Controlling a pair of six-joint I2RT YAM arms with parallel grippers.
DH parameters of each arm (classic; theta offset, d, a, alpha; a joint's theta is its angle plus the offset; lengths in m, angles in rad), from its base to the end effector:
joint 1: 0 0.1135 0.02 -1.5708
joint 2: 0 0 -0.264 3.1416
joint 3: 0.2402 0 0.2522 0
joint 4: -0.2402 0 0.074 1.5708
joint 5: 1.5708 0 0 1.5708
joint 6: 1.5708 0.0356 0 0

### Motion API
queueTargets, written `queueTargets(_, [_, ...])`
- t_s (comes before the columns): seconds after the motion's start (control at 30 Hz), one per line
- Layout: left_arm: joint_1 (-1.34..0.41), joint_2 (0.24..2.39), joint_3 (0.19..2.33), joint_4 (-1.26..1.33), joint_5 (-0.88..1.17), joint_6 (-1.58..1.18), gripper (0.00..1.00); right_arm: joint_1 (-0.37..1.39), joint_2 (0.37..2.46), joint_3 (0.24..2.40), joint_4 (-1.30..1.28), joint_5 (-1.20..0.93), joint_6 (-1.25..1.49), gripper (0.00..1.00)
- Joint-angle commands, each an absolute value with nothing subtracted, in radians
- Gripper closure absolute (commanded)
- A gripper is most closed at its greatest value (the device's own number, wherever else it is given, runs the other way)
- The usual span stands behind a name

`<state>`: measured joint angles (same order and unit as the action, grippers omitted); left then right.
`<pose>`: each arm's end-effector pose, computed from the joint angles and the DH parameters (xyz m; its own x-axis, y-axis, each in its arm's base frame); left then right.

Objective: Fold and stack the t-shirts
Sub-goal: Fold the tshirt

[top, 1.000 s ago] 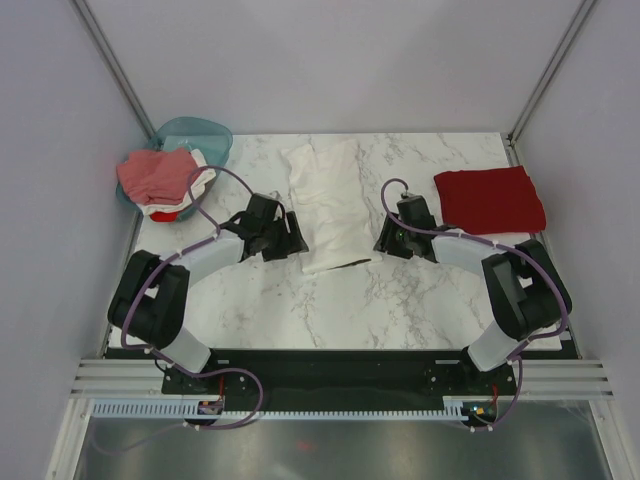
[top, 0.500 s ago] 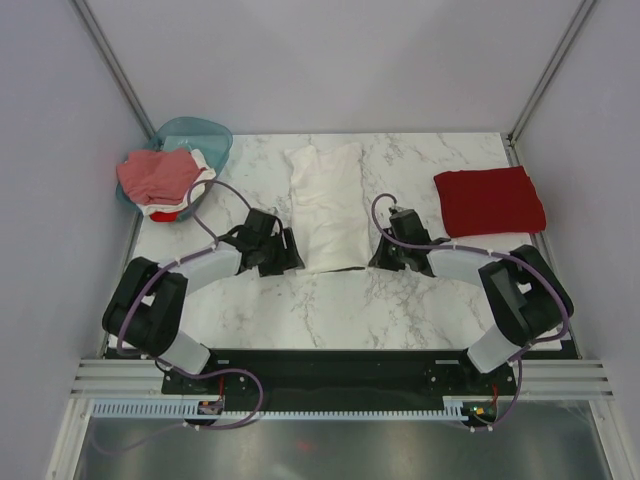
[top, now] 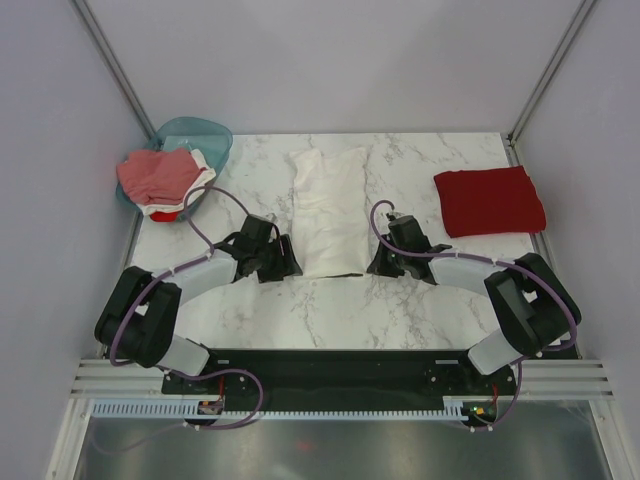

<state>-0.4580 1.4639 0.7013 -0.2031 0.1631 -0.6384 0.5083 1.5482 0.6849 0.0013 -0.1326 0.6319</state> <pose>0.2418 -0.1257 0.1604 -0.9018 -0.2110 -0.3772 -0.0227 0.8946 -0.4462 0.2510 0.1452 0.1473 -0.8645 0.1886 -0.4659 -0.0582 0.8831 0.4655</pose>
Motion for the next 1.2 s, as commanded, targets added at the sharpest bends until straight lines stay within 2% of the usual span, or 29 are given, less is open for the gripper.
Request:
queueTargets(0.0, [-0.466,1.457,0.689,-0.156,0.213,-0.632,0.35,0.512,1.534,0.693,0.023,-0.137,0.638,1.00])
queueTargets(0.2, [-0.471,1.489,0.675,-0.130,0.245,-0.638,0.35,0.517,1.531,0.692,0.023,-0.133,0.641,1.00])
queueTargets(0.33, [-0.471,1.529,0.684,-0.129,0.261,-0.643,0.42,0.522,1.531,0.693,0.023,-0.133,0.641,1.00])
queueTargets(0.37, [-0.471,1.535,0.686,-0.126,0.265,-0.644,0.50,0.522,1.528,0.693,0.025,-0.132,0.641,1.00])
queueTargets(0.43, [-0.471,1.545,0.686,-0.120,0.271,-0.647,0.55,0.523,1.528,0.692,0.025,-0.132,0.640,1.00])
queueTargets(0.47, [-0.471,1.546,0.683,-0.115,0.282,-0.649,0.62,0.522,1.526,0.692,0.025,-0.133,0.641,1.00])
queueTargets(0.53, [-0.472,1.552,0.681,-0.101,0.293,-0.650,0.70,0.525,1.525,0.692,0.028,-0.135,0.641,1.00])
queueTargets(0.57, [-0.471,1.554,0.683,-0.098,0.302,-0.649,0.82,0.525,1.523,0.690,0.029,-0.138,0.641,1.00])
queueTargets(0.63, [-0.471,1.546,0.684,-0.098,0.301,-0.644,0.90,0.525,1.519,0.690,0.031,-0.138,0.641,1.00])
queueTargets(0.67, [-0.471,1.542,0.686,-0.100,0.298,-0.640,0.97,0.525,1.517,0.689,0.034,-0.143,0.641,1.00])
queueTargets(0.97, [-0.446,1.467,0.753,-0.188,0.265,-0.626,0.98,0.523,1.483,0.738,0.003,-0.120,0.627,1.00])
queueTargets(1.17, [-0.431,1.388,1.015,-0.397,0.301,-0.687,0.98,0.522,1.468,1.038,-0.239,-0.182,0.635,1.00])
